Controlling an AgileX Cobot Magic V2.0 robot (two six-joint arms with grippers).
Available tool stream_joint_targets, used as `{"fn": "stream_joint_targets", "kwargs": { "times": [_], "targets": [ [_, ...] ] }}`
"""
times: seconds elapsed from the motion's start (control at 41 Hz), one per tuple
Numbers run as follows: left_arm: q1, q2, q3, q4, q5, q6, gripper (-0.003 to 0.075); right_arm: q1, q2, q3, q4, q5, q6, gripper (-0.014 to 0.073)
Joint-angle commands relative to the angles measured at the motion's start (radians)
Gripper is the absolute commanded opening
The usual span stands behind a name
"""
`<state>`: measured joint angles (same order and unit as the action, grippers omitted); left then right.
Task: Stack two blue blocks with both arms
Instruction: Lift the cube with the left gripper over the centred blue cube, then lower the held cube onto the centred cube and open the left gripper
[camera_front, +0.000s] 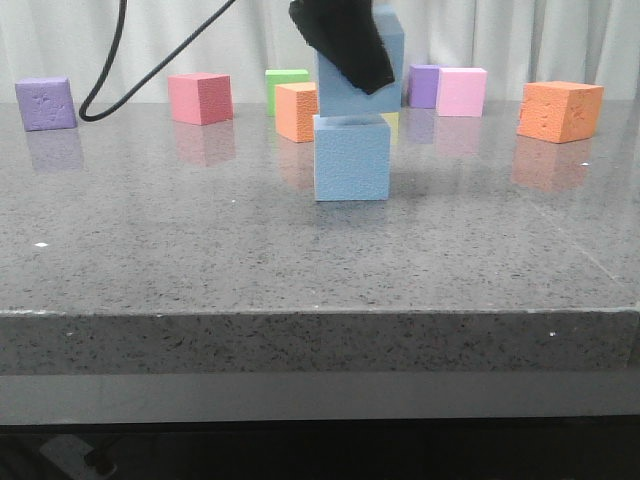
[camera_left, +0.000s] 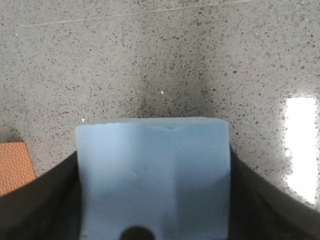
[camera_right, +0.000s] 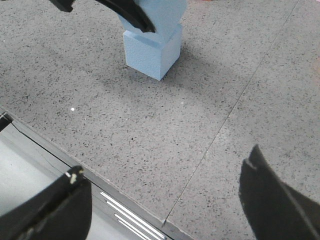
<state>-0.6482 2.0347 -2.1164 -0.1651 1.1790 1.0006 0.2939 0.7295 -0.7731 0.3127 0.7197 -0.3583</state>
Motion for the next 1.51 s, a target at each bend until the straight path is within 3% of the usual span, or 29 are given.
{"fn": "stream_joint_targets", "kwargs": {
  "times": [0.0, 0.512, 0.805, 1.122, 1.293, 1.488],
  "targets": [
    [0.000, -0.057, -0.030, -0.017, -0.037, 0.003, 0.0368, -0.006, -0.007, -0.026, 0.020, -0.066, -0.009, 0.0608],
    [0.000, -0.057, -0.017, -0.006, -0.024, 0.003, 0.0375, -0.006, -0.007, -0.026, 0.020, -0.066, -0.009, 0.0608],
    [0.000, -0.057, -0.008, -0.002, -0.075, -0.007, 0.0565, -0.006, -0.007, -0.026, 0.020, -0.066, -0.009, 0.0608],
    [0.000, -0.080, -0.008, -0.008, -0.050, -0.009, 0.0575, -0.006, -0.007, -0.026, 0.020, -0.066, -0.009, 0.0608],
    [0.000, -0.149, -0.008, -0.006, -0.039, -0.100, 0.0565, -0.006, -0.007, -0.026, 0.020, -0.066, -0.009, 0.0608],
    [0.000, -0.284, -0.004, -0.006, -0.009, -0.292, 0.0565, -0.006, -0.007, -0.026, 0.020, -0.066, -0.009, 0.0608]
  ]
}}
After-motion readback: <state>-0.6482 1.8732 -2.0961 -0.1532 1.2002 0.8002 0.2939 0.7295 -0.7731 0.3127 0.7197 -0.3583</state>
